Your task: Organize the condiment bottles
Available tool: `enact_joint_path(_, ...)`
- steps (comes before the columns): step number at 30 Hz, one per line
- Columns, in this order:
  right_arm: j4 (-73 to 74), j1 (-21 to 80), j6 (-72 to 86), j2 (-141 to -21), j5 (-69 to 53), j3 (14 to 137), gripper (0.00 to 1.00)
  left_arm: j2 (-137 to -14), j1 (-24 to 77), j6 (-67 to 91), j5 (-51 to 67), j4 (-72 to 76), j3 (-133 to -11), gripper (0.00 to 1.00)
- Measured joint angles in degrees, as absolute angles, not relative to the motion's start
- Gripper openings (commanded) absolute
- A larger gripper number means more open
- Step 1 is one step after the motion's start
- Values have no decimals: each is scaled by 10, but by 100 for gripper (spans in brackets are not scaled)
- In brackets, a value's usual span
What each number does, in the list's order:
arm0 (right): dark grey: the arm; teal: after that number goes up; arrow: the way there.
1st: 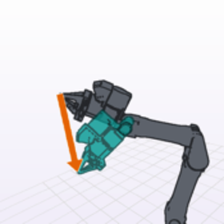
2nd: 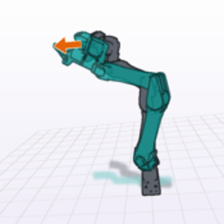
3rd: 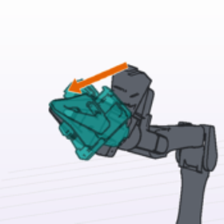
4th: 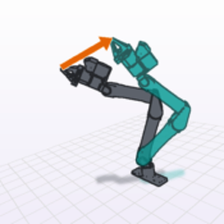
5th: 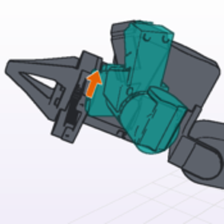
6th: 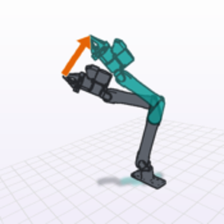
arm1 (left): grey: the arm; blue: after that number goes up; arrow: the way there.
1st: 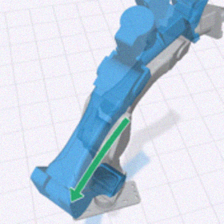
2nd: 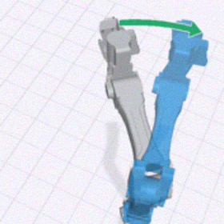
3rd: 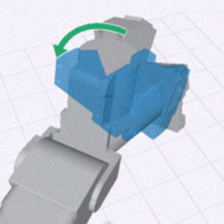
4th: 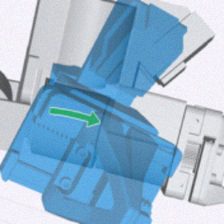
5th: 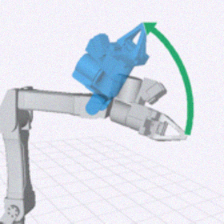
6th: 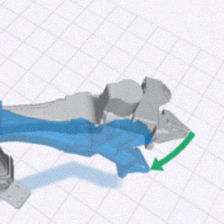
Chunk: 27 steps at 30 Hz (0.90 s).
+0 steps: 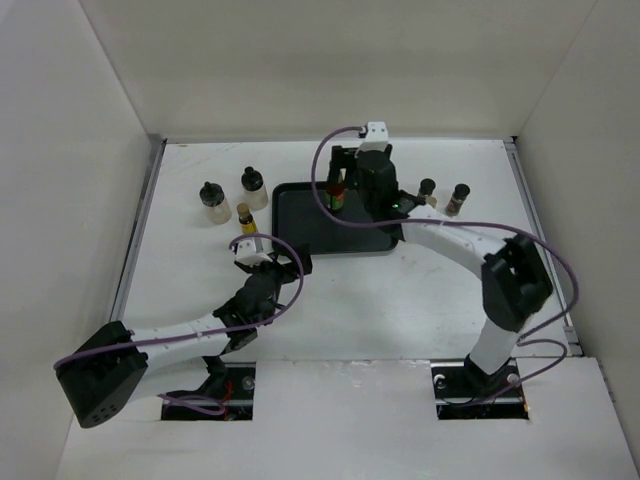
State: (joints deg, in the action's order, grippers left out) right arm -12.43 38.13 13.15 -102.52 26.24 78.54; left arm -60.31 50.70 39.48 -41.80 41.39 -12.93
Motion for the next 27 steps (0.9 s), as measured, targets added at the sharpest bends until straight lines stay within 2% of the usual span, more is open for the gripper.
enact_joint_path(4, -138, 366, 135, -894, 283, 680, 93, -610, 508, 395, -416, 414, -129, 100)
enact_joint_path(9, -140, 299, 143, -757, 350, 545, 94, -624, 513, 395, -412, 414, -129, 100)
enact_joint_path(12, -117, 255, 150, -736, 376, 503, 94, -632, 515, 395, -407, 414, -129, 100)
enact_joint_path(16, -80, 228, 155, -764, 377, 494, 87, -641, 516, 396, -402, 414, -129, 100)
enact_joint_path(20, -68, 224, 159, -804, 364, 495, 75, -644, 517, 397, -401, 414, -129, 100)
enact_joint_path(26, -63, 221, 163, -857, 349, 505, 41, -644, 522, 399, -399, 414, -130, 100)
enact_joint_path(27, -64, 221, 163, -860, 349, 506, 39, -644, 522, 399, -399, 414, -130, 100)
